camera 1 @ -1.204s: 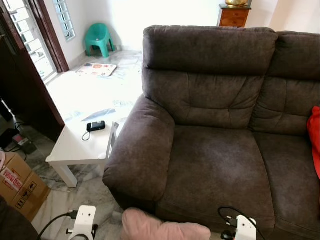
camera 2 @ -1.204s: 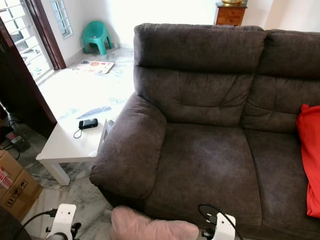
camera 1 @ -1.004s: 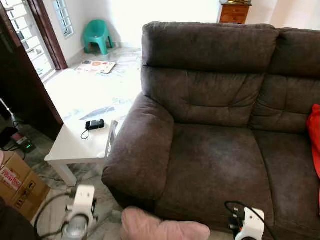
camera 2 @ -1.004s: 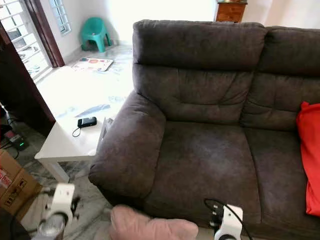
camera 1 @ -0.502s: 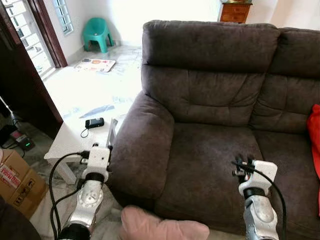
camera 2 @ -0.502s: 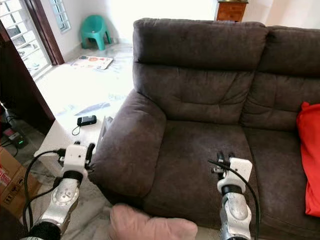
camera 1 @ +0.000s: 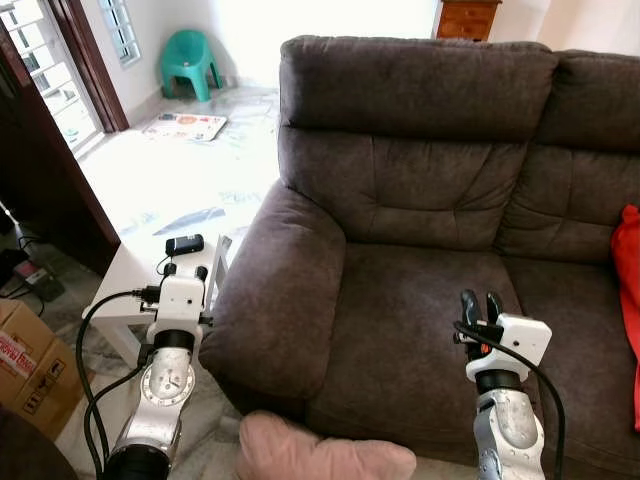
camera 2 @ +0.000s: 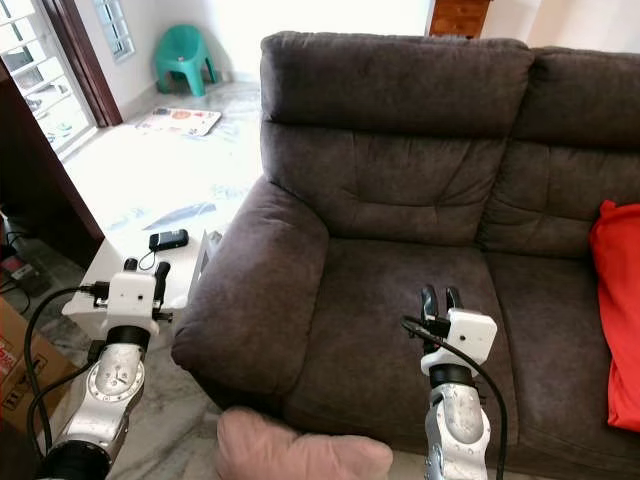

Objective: Move the pillow to the sofa from floor

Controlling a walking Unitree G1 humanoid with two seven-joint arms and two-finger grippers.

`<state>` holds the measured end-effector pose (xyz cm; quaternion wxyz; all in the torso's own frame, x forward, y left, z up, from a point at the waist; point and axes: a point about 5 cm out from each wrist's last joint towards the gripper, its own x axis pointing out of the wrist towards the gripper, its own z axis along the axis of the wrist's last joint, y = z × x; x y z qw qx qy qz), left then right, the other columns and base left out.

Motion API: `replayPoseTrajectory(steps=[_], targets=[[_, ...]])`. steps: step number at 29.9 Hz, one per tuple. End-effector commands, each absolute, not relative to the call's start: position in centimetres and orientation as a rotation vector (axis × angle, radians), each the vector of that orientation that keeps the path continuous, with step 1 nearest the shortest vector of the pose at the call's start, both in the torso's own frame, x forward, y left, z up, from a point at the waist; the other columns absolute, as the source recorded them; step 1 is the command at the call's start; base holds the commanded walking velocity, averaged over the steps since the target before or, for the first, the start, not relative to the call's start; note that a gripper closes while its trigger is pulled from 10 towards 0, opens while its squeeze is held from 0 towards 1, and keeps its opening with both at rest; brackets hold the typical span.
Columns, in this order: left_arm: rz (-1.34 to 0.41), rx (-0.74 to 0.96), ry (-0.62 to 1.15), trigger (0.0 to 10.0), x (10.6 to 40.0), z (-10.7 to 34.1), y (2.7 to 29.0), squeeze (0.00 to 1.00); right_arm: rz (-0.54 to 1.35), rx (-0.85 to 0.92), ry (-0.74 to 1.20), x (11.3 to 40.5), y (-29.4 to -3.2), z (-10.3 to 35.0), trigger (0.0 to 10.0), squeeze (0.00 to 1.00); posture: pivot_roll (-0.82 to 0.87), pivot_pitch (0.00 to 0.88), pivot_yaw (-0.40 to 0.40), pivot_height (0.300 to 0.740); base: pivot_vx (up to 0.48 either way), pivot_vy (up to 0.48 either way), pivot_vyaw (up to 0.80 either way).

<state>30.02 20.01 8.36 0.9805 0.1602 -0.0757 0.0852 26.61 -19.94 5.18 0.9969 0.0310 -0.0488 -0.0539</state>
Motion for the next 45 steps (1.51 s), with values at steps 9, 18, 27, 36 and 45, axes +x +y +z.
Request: replayPoseTrajectory(steps=[9,18,27,36,45], targets=[[0.200,0.257,-0.120,10.0,29.5,8.0,20.1,0.00,-0.095,0.035,-0.115,27.4,-20.4,6.6,10.0,0.00,-0.01,0.000,-0.012,0.740,0.000,0.000,0.00],[0.161,0.233,-0.096,10.0,29.2,7.4,19.6,0.00,-0.089,0.048,-0.135,27.6,-20.3,7.1,10.0,0.00,-0.01,0.000,0.001,0.740,0.000,0.000,0.00],[0.148,0.204,-0.092,10.0,28.9,7.3,19.2,0.00,-0.073,0.039,-0.120,27.6,-20.3,6.9,10.0,0.00,0.00,0.000,-0.008,0.740,0.000,0.000,0.00],[0.142,0.199,-0.091,10.0,28.9,7.3,19.0,0.00,-0.068,0.030,-0.108,28.1,-20.5,6.9,10.0,0.00,0.01,0.000,-0.007,0.740,0.000,0.000,0.00],[0.138,0.195,-0.087,10.0,29.0,7.3,19.0,0.00,-0.047,0.023,-0.093,28.1,-20.6,6.9,10.0,0.00,0.01,0.000,-0.010,0.740,0.000,0.000,0.00]])
